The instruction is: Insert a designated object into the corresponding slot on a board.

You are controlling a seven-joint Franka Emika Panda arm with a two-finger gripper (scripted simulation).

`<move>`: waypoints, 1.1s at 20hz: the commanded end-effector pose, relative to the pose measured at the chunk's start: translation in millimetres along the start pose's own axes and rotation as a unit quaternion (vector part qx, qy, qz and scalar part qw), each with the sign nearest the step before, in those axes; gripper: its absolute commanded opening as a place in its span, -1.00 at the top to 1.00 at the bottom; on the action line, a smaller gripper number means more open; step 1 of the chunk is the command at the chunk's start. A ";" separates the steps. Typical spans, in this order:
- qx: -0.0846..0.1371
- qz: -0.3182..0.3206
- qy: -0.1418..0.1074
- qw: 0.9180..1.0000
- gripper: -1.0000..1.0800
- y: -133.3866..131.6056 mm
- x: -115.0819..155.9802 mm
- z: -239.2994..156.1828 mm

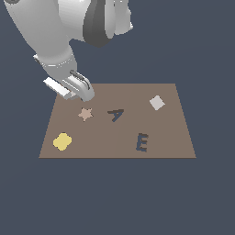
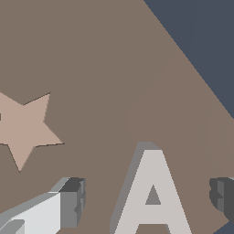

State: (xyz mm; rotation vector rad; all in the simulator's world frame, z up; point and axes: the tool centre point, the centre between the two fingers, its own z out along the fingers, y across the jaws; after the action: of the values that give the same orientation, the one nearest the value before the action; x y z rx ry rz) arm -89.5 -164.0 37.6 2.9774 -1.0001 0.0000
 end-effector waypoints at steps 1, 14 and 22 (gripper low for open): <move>0.000 0.001 0.000 1.000 -0.92 0.4 -0.5 6.3; 0.000 0.001 0.000 1.000 1.00 0.2 -0.7 7.5; 0.000 -0.018 0.000 1.000 1.00 -0.9 2.7 7.1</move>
State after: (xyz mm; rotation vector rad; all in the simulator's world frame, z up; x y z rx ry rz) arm -88.1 -164.7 30.4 2.9900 -0.9645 -0.0003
